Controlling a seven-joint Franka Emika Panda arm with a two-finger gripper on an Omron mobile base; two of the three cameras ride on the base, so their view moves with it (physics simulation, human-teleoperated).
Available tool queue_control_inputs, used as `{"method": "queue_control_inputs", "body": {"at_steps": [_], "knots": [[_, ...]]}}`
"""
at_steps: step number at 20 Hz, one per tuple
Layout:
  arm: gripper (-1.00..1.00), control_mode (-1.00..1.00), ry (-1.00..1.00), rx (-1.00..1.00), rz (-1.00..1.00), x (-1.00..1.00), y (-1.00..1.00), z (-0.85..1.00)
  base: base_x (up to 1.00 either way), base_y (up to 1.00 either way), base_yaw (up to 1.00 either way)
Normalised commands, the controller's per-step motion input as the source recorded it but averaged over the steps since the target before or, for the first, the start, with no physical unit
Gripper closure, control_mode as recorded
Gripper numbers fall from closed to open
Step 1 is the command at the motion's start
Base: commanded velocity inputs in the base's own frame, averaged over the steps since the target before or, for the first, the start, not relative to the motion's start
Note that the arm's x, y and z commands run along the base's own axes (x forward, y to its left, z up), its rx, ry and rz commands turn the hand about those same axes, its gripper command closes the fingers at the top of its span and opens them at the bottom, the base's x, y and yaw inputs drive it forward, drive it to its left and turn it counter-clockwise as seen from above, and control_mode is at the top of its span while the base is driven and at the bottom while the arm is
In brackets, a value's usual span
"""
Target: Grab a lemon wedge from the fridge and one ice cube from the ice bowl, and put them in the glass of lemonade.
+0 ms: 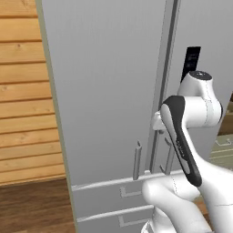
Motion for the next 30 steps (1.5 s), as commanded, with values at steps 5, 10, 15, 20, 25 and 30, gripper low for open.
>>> {"method": "queue_control_inputs", "body": {"at_steps": [5, 10, 15, 20, 25, 30], "knots": [[-1.0, 1.0, 0.0, 0.0, 0.0, 0.0, 0.0, 0.0, -0.11, -0.19, 0.02], [-1.0, 1.0, 0.0, 0.0, 0.0, 0.0, 0.0, 0.0, -0.19, -0.55, 0.0], [-1.0, 1.0, 0.0, 0.0, 0.0, 0.0, 0.0, 0.0, -0.29, -0.26, -0.12], [-1.0, 1.0, 0.0, 0.0, 0.0, 0.0, 0.0, 0.0, -0.41, 0.05, -0.23], [-1.0, 1.0, 0.0, 0.0, 0.0, 0.0, 0.0, 0.0, -0.12, 0.28, 0.03], [-1.0, 1.0, 0.0, 0.0, 0.0, 0.0, 0.0, 0.0, -0.52, 0.01, 0.05]]}}
